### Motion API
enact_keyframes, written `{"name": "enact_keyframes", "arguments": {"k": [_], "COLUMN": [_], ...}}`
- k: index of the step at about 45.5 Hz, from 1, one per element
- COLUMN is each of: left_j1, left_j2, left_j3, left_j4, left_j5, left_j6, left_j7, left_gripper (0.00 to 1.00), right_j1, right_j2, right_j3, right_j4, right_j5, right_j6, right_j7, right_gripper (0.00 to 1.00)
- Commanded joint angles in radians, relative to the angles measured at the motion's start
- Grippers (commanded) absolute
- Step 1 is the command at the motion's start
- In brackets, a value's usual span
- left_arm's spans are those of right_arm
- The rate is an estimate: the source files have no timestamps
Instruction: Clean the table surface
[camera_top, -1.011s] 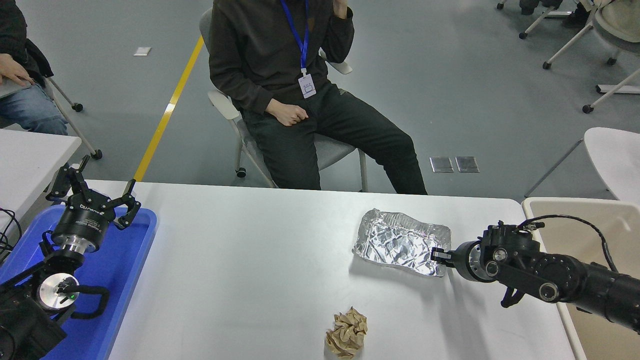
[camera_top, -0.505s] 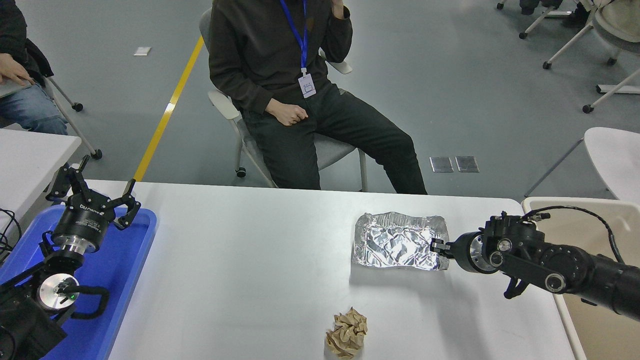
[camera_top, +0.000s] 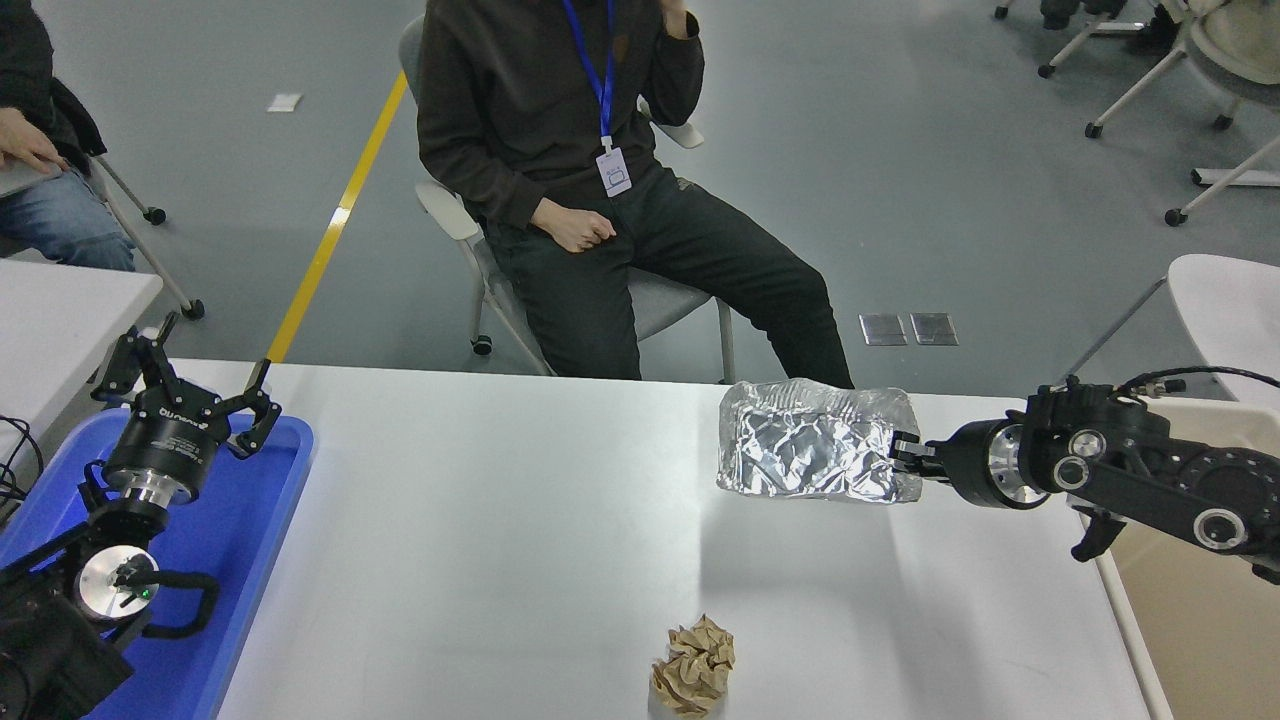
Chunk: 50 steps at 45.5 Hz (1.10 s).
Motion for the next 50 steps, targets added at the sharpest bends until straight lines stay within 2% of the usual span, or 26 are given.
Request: {"name": "enact_keyframes", "arguments": {"k": [1, 28, 35, 50], "left_j1": [0.0, 0.0, 0.0, 0.0], "left_j2": [0.0, 0.0, 0.0, 0.0], "left_j3": [0.0, 0.0, 0.0, 0.0], "left_j4": [0.0, 0.0, 0.0, 0.0], "left_j5": [0.0, 0.0, 0.0, 0.0], "left_j6": [0.0, 0.0, 0.0, 0.0], "left_j7": [0.0, 0.0, 0.0, 0.0], "left_gripper": [1.0, 1.0, 1.0, 1.0], "right_j1": [0.024, 0.073, 0.073, 0.073], "right_j2": [-0.127, -0.307, -0.331, -0.472], "right_j3": [0.049, 0.214, 0.214, 0.241], "right_j4": [0.118, 0.207, 0.205, 0.213], "right_j5": [0.012, 0.082, 0.082, 0.081], "right_j6": [0.02, 0.152, 0.16, 0.19], "right_j7": [0.001, 0.001, 0.003, 0.032], "right_gripper": [0.0, 0.0, 0.0, 0.0]}}
